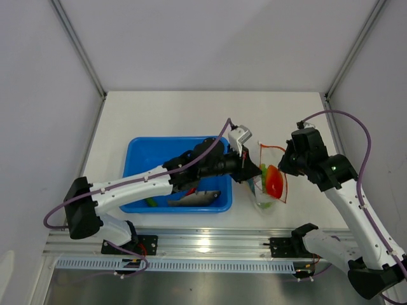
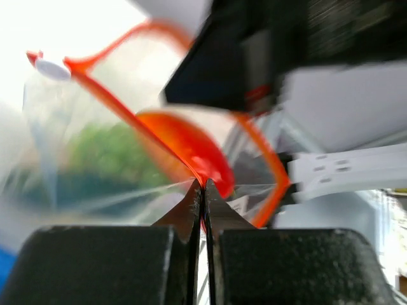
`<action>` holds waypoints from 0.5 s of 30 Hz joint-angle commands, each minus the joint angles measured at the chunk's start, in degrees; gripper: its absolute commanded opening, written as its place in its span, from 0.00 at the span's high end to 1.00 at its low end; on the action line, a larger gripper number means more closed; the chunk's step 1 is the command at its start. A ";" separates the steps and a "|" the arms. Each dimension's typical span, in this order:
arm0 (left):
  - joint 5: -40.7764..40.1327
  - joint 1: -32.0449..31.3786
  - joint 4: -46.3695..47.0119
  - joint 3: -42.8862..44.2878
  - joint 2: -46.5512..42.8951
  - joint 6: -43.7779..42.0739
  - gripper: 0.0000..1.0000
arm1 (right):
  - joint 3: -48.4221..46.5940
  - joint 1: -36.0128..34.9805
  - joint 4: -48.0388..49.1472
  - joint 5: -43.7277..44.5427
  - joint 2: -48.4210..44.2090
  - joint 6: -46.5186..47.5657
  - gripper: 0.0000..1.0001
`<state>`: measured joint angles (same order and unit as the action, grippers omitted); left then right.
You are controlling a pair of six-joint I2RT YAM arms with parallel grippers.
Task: Place the food in the zip-top bag and seal the zipper
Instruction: Adjust the zipper food storage bag at the center of the board.
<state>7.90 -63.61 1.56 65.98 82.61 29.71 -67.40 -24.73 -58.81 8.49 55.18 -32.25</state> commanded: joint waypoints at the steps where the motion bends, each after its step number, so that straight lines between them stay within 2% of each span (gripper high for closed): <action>1: 7.38 0.07 3.35 8.01 0.09 -0.28 0.99 | -2.12 0.47 -3.41 6.01 -0.42 2.98 1.00; 6: 8.63 0.16 3.54 5.67 1.67 3.15 0.99 | -5.46 0.47 -5.35 5.31 -2.88 2.63 1.00; 11: 7.39 1.12 6.87 -4.44 2.38 7.11 0.99 | 1.29 0.47 -2.81 4.61 -2.89 2.54 1.00; 15: 6.34 1.91 6.88 -6.12 1.86 7.82 0.99 | 3.77 0.65 -0.61 2.94 -1.66 2.45 1.00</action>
<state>14.26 -62.54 5.91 60.31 85.19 35.51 -64.05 -24.34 -62.30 11.55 52.27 -30.74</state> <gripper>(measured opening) 0.005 0.002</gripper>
